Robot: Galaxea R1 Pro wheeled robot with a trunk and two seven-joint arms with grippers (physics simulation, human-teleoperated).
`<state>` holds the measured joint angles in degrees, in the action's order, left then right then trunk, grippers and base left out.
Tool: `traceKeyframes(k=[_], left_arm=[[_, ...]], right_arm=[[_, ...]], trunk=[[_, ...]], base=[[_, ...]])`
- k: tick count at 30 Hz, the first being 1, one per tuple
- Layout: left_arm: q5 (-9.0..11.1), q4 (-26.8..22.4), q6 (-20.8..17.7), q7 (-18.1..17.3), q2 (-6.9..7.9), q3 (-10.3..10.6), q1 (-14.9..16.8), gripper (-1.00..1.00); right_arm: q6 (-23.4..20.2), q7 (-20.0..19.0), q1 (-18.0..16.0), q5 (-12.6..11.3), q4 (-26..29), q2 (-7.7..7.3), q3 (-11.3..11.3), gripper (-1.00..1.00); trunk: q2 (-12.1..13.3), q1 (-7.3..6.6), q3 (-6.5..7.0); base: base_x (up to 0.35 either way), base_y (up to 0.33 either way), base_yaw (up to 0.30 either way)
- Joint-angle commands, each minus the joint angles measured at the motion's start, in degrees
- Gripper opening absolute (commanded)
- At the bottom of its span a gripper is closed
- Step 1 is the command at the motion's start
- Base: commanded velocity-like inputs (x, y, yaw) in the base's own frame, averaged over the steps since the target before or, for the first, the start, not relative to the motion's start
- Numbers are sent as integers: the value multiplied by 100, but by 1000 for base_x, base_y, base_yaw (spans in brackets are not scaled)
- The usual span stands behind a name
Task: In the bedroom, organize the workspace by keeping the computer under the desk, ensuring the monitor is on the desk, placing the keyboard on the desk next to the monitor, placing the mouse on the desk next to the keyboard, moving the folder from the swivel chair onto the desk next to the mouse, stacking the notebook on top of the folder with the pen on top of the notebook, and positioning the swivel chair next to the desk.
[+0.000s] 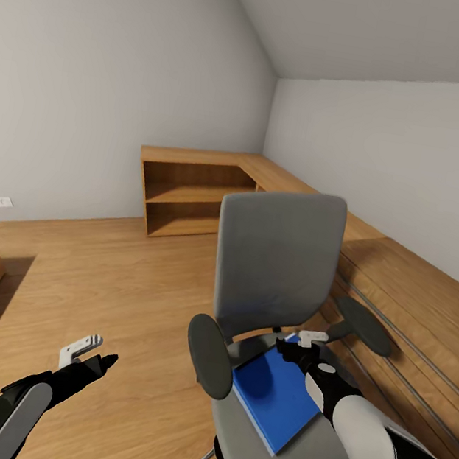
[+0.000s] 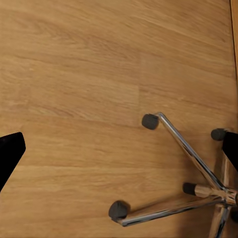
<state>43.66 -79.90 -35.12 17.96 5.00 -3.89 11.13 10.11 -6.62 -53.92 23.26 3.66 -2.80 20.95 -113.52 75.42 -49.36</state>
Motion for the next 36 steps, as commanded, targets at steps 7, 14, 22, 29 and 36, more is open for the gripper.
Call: traceKeyframes(k=[7,14,22,29,36], left_arm=[[63,-8,-15,49,1,2,3,100],[59,-8,-16,49,1,2,3,100],[58,-8,-16,49,1,2,3,100],[66,6,-18,51,1,1,3,100],[78,32,-10,51,3,0,3,100]], right_arm=[[18,-26,-4,38,-5,-2,50,100],[18,-29,-4,38,-5,-2,50,100],[18,-32,-4,42,-5,-2,50,100],[18,-32,-5,43,-5,-2,50,100],[18,-32,-4,42,-5,-2,50,100]], trunk=[[-124,66,-59],[-124,66,-59],[-124,66,-59],[-124,66,-59],[-124,66,-59]], base=[[0,0,0],[0,0,0],[0,0,0],[0,0,0],[-15,0,0]])
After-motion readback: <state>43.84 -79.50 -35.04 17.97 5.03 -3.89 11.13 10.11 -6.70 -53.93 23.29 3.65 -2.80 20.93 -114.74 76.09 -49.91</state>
